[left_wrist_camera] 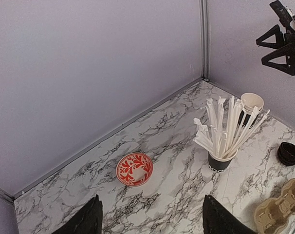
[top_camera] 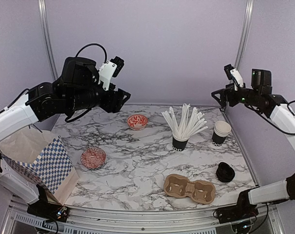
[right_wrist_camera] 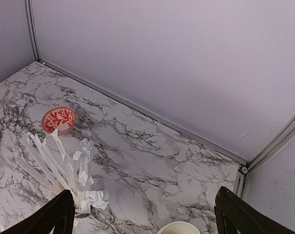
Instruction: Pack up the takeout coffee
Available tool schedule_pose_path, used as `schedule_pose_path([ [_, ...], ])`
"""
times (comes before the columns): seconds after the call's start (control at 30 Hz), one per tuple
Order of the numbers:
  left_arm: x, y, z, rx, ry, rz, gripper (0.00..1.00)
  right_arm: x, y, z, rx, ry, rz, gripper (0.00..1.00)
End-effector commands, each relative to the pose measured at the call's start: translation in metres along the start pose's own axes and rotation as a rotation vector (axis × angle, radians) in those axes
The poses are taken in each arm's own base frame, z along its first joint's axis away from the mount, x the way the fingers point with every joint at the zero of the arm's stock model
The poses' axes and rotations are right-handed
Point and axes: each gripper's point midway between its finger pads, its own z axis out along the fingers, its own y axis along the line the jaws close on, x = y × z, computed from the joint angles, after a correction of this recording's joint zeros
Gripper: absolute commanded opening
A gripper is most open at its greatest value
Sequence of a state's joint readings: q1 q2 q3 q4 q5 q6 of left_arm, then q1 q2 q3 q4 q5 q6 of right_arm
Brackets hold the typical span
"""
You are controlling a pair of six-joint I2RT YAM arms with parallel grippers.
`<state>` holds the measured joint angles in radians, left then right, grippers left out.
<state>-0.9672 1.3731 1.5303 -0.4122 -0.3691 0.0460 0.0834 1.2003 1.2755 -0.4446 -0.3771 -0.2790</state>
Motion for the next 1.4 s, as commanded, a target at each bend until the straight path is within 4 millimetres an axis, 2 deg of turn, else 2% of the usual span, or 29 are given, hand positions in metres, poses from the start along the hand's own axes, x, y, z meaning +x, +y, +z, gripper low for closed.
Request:
schedule_pose_path([
  [0.0, 0.011, -0.025, 0.016, 0.049, 0.058, -0.022, 0.69, 0.005, -0.006, -0.003, 0.025, 0.007, 0.026, 0.98],
  [0.13, 0.019, -0.043, 0.027, 0.100, 0.088, -0.042, 0.69, 0.008, -0.006, -0.002, 0.026, 0.022, -0.030, 0.99],
  [0.27, 0.028, -0.054, 0.037, 0.130, 0.118, -0.069, 0.70, 0.020, -0.013, 0.002, 0.051, 0.078, -0.096, 0.99],
  [0.37, 0.034, -0.059, 0.042, 0.138, 0.131, -0.096, 0.70, 0.040, -0.028, 0.011, 0.111, 0.168, -0.106, 0.98],
  [0.43, 0.037, -0.061, 0.044, 0.142, 0.134, -0.114, 0.71, 0.061, -0.038, 0.021, 0.138, 0.259, -0.106, 0.95],
  [0.53, 0.040, -0.065, 0.046, 0.160, 0.135, -0.136, 0.71, 0.097, -0.049, 0.038, 0.155, 0.412, -0.086, 0.79],
  [0.67, 0.043, -0.069, 0.050, 0.170, 0.134, -0.147, 0.71, 0.134, -0.056, 0.054, 0.146, 0.573, -0.036, 0.55],
  [0.87, 0.055, -0.074, 0.061, 0.168, 0.158, -0.128, 0.71, 0.170, -0.052, 0.067, 0.089, 0.687, -0.003, 0.44],
  [1.2, 0.063, -0.080, 0.070, 0.180, 0.178, -0.107, 0.72, 0.189, -0.042, 0.061, 0.058, 0.762, 0.044, 0.40],
  [1.37, 0.064, -0.082, 0.073, 0.183, 0.180, -0.105, 0.73, 0.199, -0.038, 0.059, 0.040, 0.803, 0.055, 0.33],
])
